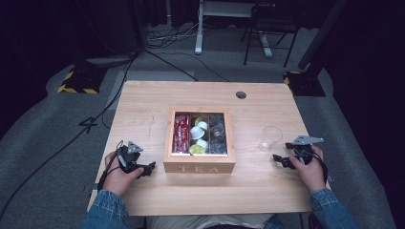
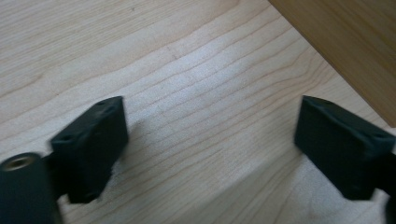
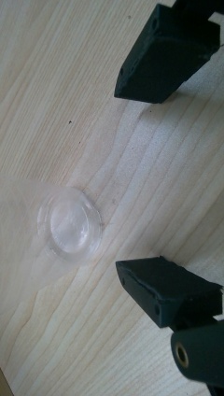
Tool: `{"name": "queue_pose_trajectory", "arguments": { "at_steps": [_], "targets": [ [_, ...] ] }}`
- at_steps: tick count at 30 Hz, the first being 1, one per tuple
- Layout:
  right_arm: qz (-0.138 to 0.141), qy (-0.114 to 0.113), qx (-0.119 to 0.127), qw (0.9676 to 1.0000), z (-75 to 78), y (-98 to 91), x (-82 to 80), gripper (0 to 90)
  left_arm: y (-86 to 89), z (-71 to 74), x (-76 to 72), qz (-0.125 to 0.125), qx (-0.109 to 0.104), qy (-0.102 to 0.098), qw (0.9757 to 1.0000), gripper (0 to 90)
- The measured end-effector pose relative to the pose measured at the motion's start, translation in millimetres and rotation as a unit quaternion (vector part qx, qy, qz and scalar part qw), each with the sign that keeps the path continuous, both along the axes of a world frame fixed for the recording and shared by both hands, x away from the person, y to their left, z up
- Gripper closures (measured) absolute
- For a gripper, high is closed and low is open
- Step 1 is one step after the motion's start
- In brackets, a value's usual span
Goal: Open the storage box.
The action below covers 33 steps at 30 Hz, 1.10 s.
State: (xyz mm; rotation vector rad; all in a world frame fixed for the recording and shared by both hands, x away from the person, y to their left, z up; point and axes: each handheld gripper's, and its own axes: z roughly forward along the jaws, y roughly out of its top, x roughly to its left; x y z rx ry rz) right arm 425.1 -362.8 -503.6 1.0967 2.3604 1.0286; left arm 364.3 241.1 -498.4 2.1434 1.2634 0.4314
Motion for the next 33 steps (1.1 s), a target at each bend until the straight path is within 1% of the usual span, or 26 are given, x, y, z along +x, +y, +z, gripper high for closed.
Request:
{"name": "queue_pose_trajectory", "arguments": {
  "at_steps": [1, 2, 3, 4, 7, 8, 9, 10, 11, 12, 13, 14, 17, 18, 19, 20, 22, 24, 26, 27, 28, 29, 30, 31, 32, 33],
  "targets": [
    [0.000, 0.000, 0.000, 1.0000, 0.0, 0.0, 0.0, 14.4, 0.4, 1.5, -0.3, -0.003, 0.003, 0.002, 1.0000, 18.2],
    [0.000, 0.000, 0.001, 1.0000, 0.0, 0.0, -0.1, 14.4, 0.0, 2.7, -0.8, -0.004, 0.006, 0.006, 1.0000, 20.2],
    [0.001, 0.000, 0.001, 1.0000, 0.0, 0.0, -0.1, 14.4, -0.2, 3.4, -1.3, -0.007, 0.007, 0.002, 1.0000, 20.1],
    [0.001, 0.000, 0.001, 1.0000, -0.1, -0.1, -0.1, 14.4, -0.7, 4.6, -1.8, -0.009, 0.003, 0.005, 0.9999, 21.0],
    [0.001, 0.000, 0.001, 1.0000, -0.1, 0.0, -0.1, 14.4, -2.2, 8.4, -2.6, -0.016, 0.005, 0.007, 0.9998, 23.9],
    [0.001, 0.000, 0.001, 1.0000, -0.1, 0.0, -0.1, 14.4, -3.0, 15.2, -3.5, -0.021, 0.010, 0.002, 0.9997, 24.0],
    [0.001, 0.000, 0.001, 1.0000, -0.1, 0.0, -0.1, 14.4, -3.0, 15.2, -3.5, -0.021, 0.010, 0.002, 0.9997, 24.0],
    [0.001, 0.000, 0.001, 1.0000, -0.1, -0.1, -0.1, 14.4, -3.5, 22.9, -4.6, -0.022, 0.002, -0.004, 0.9997, 24.2],
    [0.001, 0.000, 0.001, 1.0000, -0.1, -0.1, -0.1, 14.4, -3.5, 22.9, -4.6, -0.022, 0.002, -0.004, 0.9997, 24.6],
    [0.001, 0.000, 0.001, 1.0000, -0.1, 0.0, -0.1, 14.4, -4.0, 30.0, -6.0, -0.024, -0.003, -0.009, 0.9997, 24.8],
    [0.001, 0.000, 0.001, 1.0000, -0.1, 0.0, -0.1, 14.4, -4.0, 30.0, -6.0, -0.024, -0.003, -0.009, 0.9997, 25.0],
    [0.001, 0.000, 0.001, 1.0000, -0.1, 0.0, -0.2, 14.4, -3.9, 35.3, -6.3, -0.030, -0.002, -0.017, 0.9994, 25.1],
    [0.000, -0.001, 0.000, 1.0000, -0.1, 0.2, -0.2, 14.3, -3.2, 38.7, -6.2, -0.031, -0.005, -0.018, 0.9993, 25.9],
    [-0.001, -0.001, 0.000, 1.0000, -0.1, 0.3, -0.3, 14.3, -2.6, 42.7, -6.3, -0.030, -0.006, -0.025, 0.9992, 26.2],
    [-0.001, -0.001, 0.000, 1.0000, -0.1, 0.3, -0.3, 14.3, -2.6, 42.7, -6.3, -0.030, -0.006, -0.025, 0.9992, 26.2],
    [-0.001, -0.001, 0.000, 1.0000, -0.1, 0.4, -0.4, 14.3, -2.6, 47.6, -6.7, -0.032, -0.010, -0.032, 0.9989, 26.3],
    [-0.002, -0.001, 0.000, 1.0000, -0.2, 0.5, -0.5, 14.4, -3.4, 50.1, -7.5, -0.031, -0.017, -0.034, 0.9988, 26.4],
    [-0.002, -0.001, 0.000, 1.0000, -0.2, 0.5, -0.6, 14.4, -4.9, 55.7, -8.7, -0.035, -0.028, -0.042, 0.9981, 26.6],
    [-0.002, -0.001, 0.001, 1.0000, -0.2, 0.6, -0.8, 14.4, -6.6, 62.6, -10.3, -0.041, -0.027, -0.056, 0.9972, 26.7],
    [-0.002, -0.001, 0.000, 1.0000, -0.1, 0.6, -1.0, 14.4, -9.0, 67.3, -12.1, -0.041, -0.041, -0.066, 0.9961, 26.6],
    [-0.002, -0.001, 0.000, 1.0000, -0.1, 0.6, -1.0, 14.4, -9.0, 67.3, -12.1, -0.041, -0.041, -0.066, 0.9961, 26.4],
    [-0.002, -0.001, -0.001, 1.0000, -0.1, 0.7, -1.3, 14.4, -11.3, 71.5, -14.0, -0.048, -0.062, -0.084, 0.9934, 26.1],
    [-0.002, -0.001, -0.001, 1.0000, 0.0, 0.7, -1.5, 14.4, -11.8, 73.6, -14.5, -0.054, -0.068, -0.090, 0.9921, 25.8],
    [-0.002, -0.001, -0.001, 1.0000, 0.0, 0.7, -1.5, 14.4, -11.8, 73.6, -14.5, -0.054, -0.068, -0.090, 0.9921, 25.5],
    [-0.002, -0.001, -0.001, 1.0000, -0.1, 0.7, -1.6, 14.4, -15.3, 75.8, -16.9, -0.052, -0.090, -0.095, 0.9900, 25.3],
    [-0.002, -0.001, -0.001, 1.0000, -0.1, 0.7, -1.6, 14.4, -15.3, 75.8, -16.9, -0.052, -0.090, -0.095, 0.9900, 25.1]
  ]
}}
